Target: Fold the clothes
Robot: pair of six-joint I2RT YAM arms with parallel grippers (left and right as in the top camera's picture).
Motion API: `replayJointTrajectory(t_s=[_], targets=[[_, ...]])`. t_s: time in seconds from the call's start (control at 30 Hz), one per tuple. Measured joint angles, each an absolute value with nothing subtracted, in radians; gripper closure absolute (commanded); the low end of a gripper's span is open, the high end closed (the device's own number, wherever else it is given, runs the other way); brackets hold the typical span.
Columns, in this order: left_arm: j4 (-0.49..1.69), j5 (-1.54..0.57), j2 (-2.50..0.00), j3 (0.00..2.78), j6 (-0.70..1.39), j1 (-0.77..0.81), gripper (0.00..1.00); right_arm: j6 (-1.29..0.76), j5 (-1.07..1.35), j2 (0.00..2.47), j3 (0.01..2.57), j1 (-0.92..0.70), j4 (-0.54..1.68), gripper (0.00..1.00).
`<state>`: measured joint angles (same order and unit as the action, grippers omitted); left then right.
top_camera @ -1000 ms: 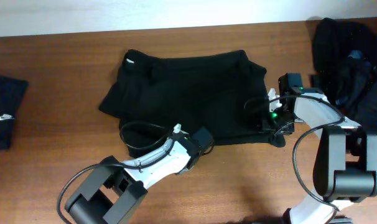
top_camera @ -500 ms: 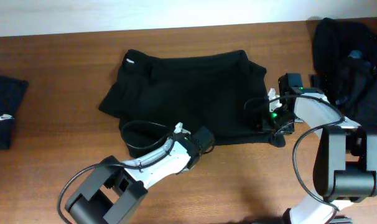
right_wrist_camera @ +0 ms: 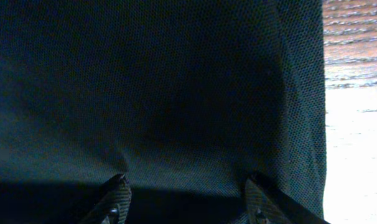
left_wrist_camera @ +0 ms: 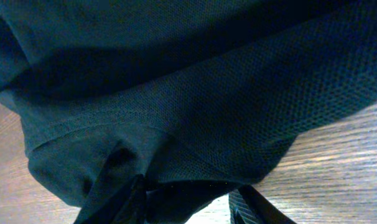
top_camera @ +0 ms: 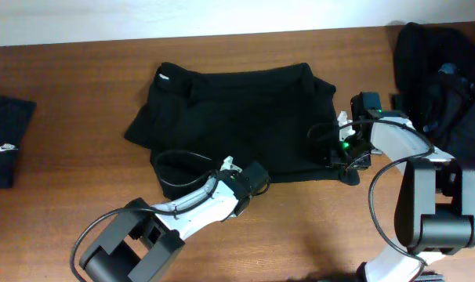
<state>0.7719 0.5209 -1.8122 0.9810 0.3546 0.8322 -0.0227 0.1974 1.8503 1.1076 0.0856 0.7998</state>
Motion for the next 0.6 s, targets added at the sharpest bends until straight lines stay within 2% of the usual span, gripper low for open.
replayJointTrajectory(t_s=[0.07,0.1,0.13,0.17,0.23,0.3,0.6], targets=[[0.77,0.521,-1.812,0.981,0.347,0.832,0.58,-0.022,0.197,1.85,1.108,0.086,0.802,0.36],[0.77,0.521,-1.812,0.981,0.346,0.832,0.62,-0.022,0.197,1.85,1.108,0.086,0.803,0.36],[0.769,0.52,-1.812,0.98,0.344,0.832,0.72,-0.022,0.197,1.85,1.108,0.086,0.803,0.36],[0.769,0.517,-1.812,0.979,0.337,0.832,0.88,-0.022,0.197,1.85,1.108,0.086,0.803,0.36],[0.762,0.498,-1.814,0.97,0.332,0.832,0.96,-0.022,0.197,1.85,1.108,0.086,0.804,0.36],[0.757,0.493,-1.818,0.961,0.327,0.833,1.0,-0.023,0.197,1.85,1.108,0.086,0.804,0.36],[0.794,0.485,-1.818,0.963,0.327,0.833,1.0,-0.023,0.197,1.85,1.108,0.086,0.804,0.36]])
